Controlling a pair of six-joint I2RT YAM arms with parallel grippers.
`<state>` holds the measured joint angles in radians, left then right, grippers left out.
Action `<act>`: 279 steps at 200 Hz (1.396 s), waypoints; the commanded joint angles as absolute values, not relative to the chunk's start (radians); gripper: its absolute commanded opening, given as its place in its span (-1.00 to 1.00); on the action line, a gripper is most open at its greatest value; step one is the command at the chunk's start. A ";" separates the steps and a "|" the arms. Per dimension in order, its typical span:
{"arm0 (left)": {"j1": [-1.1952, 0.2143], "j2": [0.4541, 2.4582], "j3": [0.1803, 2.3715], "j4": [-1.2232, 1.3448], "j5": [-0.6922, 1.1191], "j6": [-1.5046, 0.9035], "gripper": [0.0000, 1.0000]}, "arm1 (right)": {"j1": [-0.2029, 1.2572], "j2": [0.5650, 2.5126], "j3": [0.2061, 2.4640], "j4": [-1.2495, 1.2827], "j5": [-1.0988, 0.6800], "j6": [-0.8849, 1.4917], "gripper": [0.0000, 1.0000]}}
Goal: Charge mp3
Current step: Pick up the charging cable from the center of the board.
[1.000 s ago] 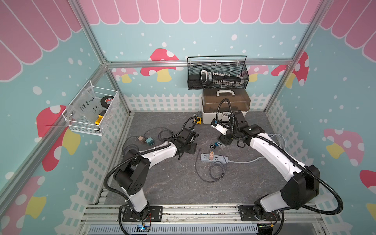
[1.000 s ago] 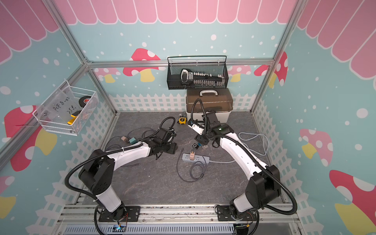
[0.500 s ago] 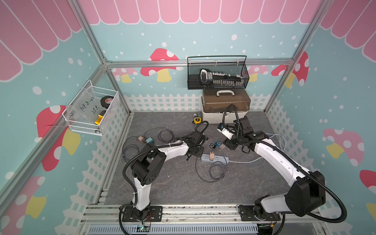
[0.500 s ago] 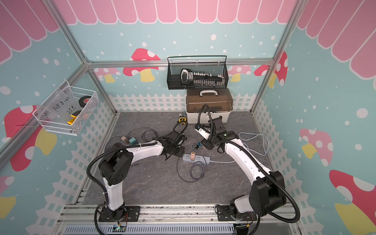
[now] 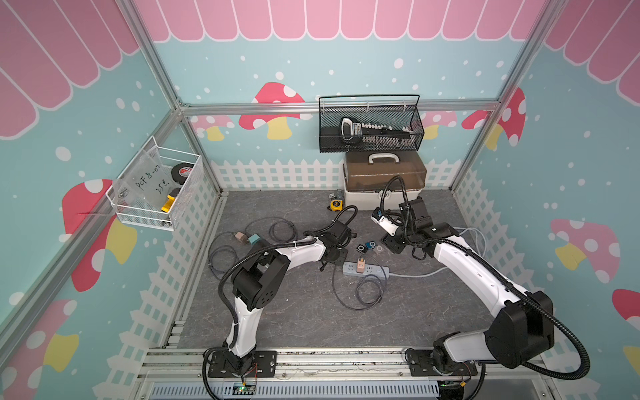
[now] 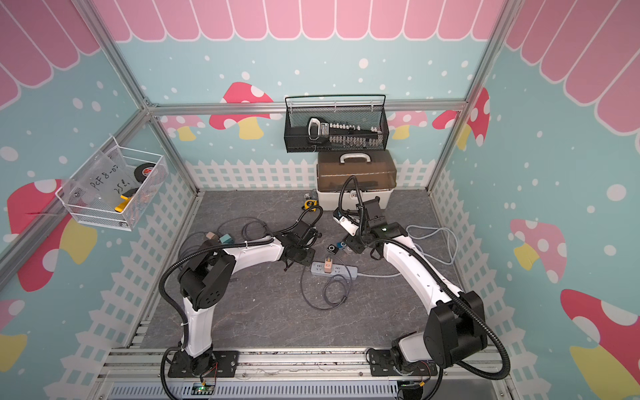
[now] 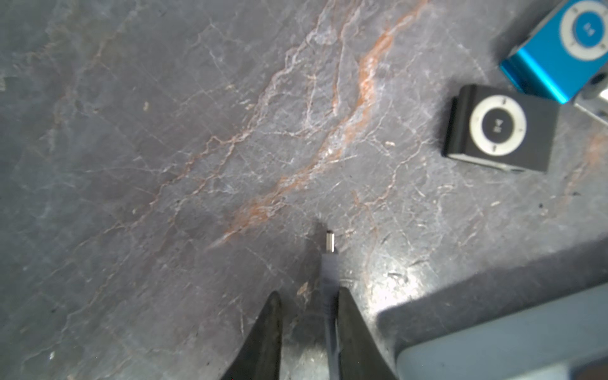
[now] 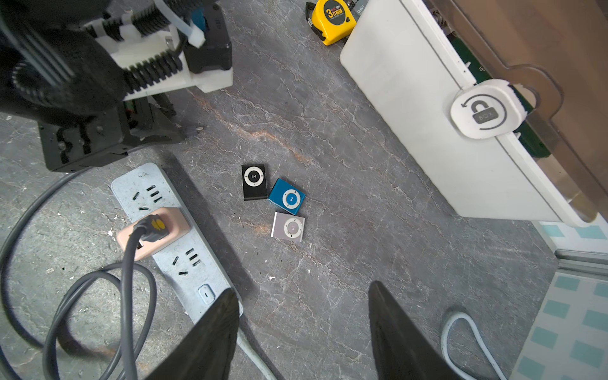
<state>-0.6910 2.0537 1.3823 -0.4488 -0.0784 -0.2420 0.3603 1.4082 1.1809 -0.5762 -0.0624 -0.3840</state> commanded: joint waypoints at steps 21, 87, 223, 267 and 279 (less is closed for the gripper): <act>-0.678 2.102 1.418 -0.496 -0.068 -0.265 -0.64 | 0.356 1.387 1.172 -0.572 -0.090 -0.351 0.16; -0.676 2.172 1.503 -0.585 -0.085 -0.300 -0.73 | 0.357 1.363 1.148 -0.574 -0.118 -0.300 0.09; -0.568 2.024 1.473 -0.617 -0.004 -0.466 -0.89 | 0.390 1.301 1.072 -0.515 -0.165 -0.254 -0.08; -0.523 1.906 1.467 -0.615 0.087 -0.540 -0.91 | 0.459 1.308 1.069 -0.443 -0.178 -0.253 -0.10; -0.508 1.881 1.462 -0.617 0.110 -0.565 -0.91 | 0.478 1.308 1.066 -0.422 -0.179 -0.254 -0.11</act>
<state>-0.5186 1.9594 1.4708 -0.6056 0.0376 -0.4801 0.4454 1.3243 1.0809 -0.4870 -0.1524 -0.2577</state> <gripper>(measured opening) 0.048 0.449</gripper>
